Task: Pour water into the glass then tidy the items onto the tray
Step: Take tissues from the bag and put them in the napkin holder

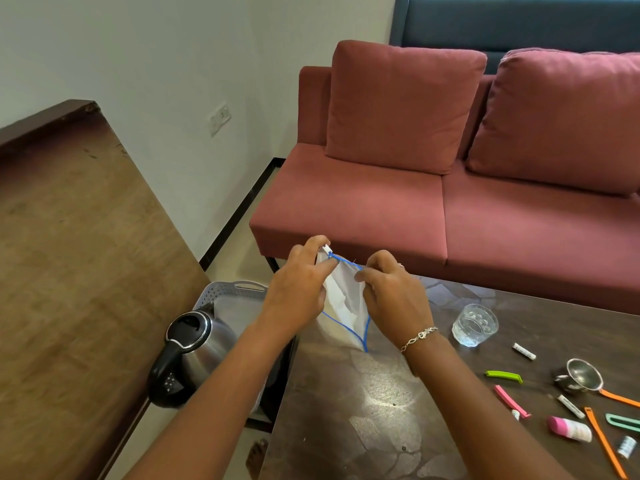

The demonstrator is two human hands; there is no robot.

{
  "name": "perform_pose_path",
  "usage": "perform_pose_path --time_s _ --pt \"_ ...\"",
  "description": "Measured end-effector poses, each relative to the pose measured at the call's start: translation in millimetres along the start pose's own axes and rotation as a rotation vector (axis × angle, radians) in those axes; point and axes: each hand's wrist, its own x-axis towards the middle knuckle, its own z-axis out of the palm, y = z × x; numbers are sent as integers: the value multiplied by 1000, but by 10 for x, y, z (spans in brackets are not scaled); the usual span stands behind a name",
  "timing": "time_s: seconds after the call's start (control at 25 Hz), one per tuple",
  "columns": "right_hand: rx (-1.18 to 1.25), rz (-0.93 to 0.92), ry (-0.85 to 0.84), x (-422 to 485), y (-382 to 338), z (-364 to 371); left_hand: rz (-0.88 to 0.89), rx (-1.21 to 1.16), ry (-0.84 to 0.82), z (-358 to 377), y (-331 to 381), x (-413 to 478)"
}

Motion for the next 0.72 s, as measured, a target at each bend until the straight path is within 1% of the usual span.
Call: perform_pose_path --time_s 0.16,0.24,0.32,0.36,0.48,0.64,0.72 --pt "45 70 -3 -36 -19 85 -55 -144 10 24 26 -22" --pt "-15 102 -87 -50 -34 117 -44 -211 38 25 22 -26" --pt "-135 145 -208 -38 -69 158 -28 -263 57 26 35 -36" --pt "-198 156 -235 -22 -87 186 -22 -281 59 29 51 -42" --pt "-314 181 -219 25 -155 253 -17 -318 52 17 102 -57" --pt "-383 183 -155 33 -230 263 -28 -351 49 -23 121 -80" --pt "-391 147 -120 20 -264 277 -49 -362 41 -51 101 -92"
